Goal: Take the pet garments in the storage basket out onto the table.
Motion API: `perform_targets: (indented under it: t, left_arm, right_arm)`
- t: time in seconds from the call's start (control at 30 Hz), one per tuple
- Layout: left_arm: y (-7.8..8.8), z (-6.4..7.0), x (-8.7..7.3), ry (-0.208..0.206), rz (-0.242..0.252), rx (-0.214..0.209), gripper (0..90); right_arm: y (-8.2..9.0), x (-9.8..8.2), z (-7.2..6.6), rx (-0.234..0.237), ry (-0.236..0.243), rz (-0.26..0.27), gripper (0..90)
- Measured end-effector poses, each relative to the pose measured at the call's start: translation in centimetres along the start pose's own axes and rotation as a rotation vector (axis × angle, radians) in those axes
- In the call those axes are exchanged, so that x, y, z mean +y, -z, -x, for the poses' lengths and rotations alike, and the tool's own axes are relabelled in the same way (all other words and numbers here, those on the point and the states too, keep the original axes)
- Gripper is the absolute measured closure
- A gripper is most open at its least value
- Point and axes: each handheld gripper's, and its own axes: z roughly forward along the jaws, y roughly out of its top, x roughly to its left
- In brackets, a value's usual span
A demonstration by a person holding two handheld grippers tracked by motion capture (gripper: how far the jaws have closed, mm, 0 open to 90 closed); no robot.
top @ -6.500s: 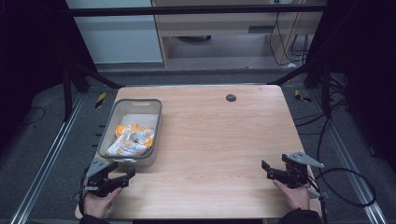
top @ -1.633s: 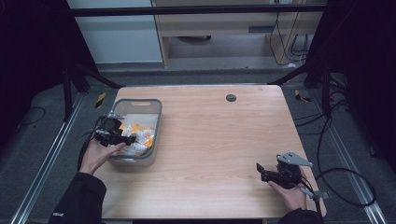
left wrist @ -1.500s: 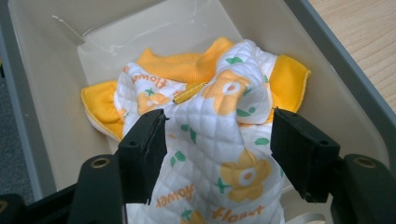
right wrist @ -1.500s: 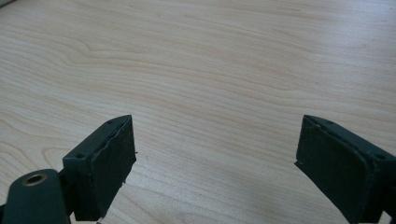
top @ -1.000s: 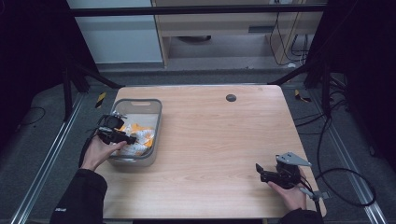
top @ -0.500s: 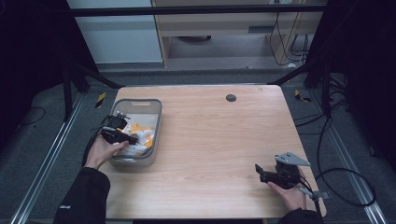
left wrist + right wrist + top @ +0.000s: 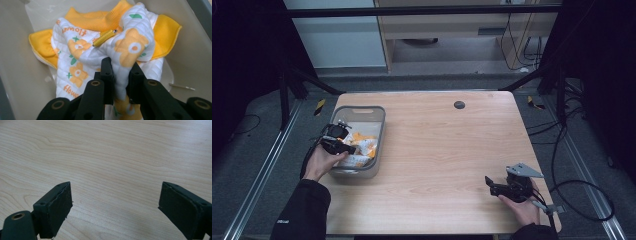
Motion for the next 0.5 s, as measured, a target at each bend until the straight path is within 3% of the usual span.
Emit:
perform_targets:
  t: [0.2, 0.5]
  left_arm:
    - [0.5, -0.3, 0.0, 0.017, 0.013, -0.003, 80.3]
    - [2.6, -0.3, 0.0, 0.016, 0.074, 0.01, 81.0]
  right_arm:
    - [0.0, 0.0, 0.0, -0.001, 0.001, -0.001, 11.5]
    - [0.0, 0.0, -0.1, -0.002, 0.001, 0.0, 11.4]
